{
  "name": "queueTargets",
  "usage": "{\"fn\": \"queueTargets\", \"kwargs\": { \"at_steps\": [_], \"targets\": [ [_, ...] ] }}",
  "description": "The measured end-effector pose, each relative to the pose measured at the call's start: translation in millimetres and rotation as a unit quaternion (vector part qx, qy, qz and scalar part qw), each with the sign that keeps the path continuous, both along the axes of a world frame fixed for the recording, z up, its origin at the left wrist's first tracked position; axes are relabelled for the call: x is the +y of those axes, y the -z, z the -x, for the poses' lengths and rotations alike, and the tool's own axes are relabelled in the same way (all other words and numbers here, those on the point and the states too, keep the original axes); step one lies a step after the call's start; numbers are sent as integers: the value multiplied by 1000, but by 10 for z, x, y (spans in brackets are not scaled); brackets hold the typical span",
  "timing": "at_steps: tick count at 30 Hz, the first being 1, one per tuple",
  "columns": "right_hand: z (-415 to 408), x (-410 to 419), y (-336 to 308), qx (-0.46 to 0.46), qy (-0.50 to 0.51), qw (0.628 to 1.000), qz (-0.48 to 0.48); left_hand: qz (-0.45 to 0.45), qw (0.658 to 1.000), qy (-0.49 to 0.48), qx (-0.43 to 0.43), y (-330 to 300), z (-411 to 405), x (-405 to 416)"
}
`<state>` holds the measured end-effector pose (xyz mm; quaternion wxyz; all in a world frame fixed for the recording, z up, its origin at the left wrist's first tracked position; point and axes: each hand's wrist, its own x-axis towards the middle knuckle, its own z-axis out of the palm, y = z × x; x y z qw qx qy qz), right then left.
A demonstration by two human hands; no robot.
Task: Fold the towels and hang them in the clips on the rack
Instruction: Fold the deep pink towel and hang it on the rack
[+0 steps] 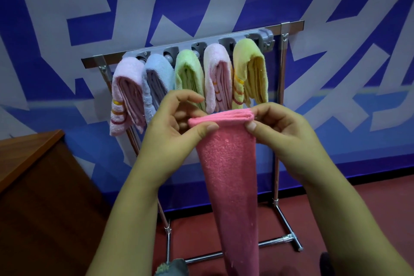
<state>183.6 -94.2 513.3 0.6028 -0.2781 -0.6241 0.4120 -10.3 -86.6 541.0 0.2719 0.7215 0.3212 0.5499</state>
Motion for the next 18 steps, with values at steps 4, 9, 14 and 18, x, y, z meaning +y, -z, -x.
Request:
{"fn": "queueTargets", "kwargs": {
  "at_steps": [4, 9, 14, 18],
  "targets": [
    [46, 11, -107, 12, -1, 1000, -11, -8, 1000, -10, 25, -103, 52, 7],
    [154, 37, -164, 3, -11, 1000, -22, -63, 983, -45, 168, -242, 53, -39],
    [160, 62, -125, 21, -31, 999, -21, -68, 987, -27, 144, -323, -13, -23],
    [19, 158, 223, 3, -83, 995, 50, -51, 990, -28, 130, -379, -51, 10]
  ]
}}
